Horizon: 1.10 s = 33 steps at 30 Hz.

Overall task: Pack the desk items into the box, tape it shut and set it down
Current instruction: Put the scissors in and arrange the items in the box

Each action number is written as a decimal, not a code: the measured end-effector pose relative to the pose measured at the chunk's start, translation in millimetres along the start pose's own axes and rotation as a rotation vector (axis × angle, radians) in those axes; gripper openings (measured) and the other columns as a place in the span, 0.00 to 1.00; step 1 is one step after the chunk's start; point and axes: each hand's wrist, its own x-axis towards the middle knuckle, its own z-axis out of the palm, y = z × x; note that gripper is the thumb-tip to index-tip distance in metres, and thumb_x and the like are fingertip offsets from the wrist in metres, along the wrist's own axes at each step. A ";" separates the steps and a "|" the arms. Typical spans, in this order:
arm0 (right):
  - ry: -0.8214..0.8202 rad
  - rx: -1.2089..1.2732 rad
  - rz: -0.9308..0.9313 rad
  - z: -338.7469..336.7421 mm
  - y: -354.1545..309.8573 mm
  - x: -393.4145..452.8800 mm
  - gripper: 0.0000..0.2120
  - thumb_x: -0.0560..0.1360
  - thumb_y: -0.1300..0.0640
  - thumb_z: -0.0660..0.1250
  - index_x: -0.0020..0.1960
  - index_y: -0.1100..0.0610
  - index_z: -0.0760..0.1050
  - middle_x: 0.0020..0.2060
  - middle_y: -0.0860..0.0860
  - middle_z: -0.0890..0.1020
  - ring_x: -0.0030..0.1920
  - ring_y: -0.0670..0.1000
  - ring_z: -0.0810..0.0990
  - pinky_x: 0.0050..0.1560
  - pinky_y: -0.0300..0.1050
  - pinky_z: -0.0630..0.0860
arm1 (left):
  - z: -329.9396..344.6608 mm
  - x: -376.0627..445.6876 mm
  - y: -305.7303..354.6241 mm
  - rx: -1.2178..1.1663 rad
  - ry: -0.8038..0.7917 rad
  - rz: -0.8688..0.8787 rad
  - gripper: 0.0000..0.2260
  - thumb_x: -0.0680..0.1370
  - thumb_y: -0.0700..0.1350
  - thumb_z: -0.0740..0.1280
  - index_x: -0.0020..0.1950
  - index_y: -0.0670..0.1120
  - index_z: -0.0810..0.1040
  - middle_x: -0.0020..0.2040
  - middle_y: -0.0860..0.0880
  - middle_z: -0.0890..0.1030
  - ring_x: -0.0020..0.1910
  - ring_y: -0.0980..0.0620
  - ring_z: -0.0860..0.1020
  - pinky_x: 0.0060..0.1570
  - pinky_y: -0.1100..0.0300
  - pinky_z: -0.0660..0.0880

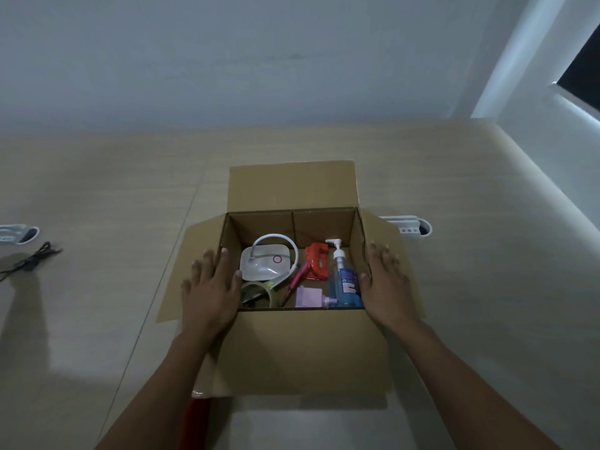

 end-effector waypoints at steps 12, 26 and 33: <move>0.016 0.205 -0.002 -6.3 27.9 -9.9 0.31 0.84 0.58 0.54 0.81 0.49 0.43 0.81 0.52 0.50 0.80 0.54 0.48 0.77 0.57 0.56 | 10.9 -14.9 21.1 -0.166 0.001 0.028 0.26 0.85 0.51 0.52 0.81 0.46 0.52 0.82 0.45 0.54 0.80 0.41 0.54 0.76 0.42 0.55; 0.035 0.233 -0.026 -30.0 113.4 -94.4 0.30 0.83 0.59 0.54 0.82 0.50 0.45 0.81 0.52 0.53 0.80 0.53 0.52 0.76 0.51 0.56 | 31.9 -121.1 69.3 -0.143 -0.018 0.029 0.26 0.85 0.51 0.53 0.82 0.47 0.51 0.82 0.47 0.54 0.80 0.42 0.53 0.75 0.41 0.56; 0.057 0.226 -0.032 -30.1 127.5 -131.8 0.30 0.84 0.58 0.54 0.81 0.48 0.44 0.81 0.50 0.52 0.80 0.51 0.52 0.76 0.51 0.56 | 31.2 -162.5 70.9 -0.141 -0.019 0.015 0.27 0.85 0.53 0.51 0.82 0.49 0.49 0.82 0.48 0.50 0.81 0.45 0.49 0.76 0.42 0.52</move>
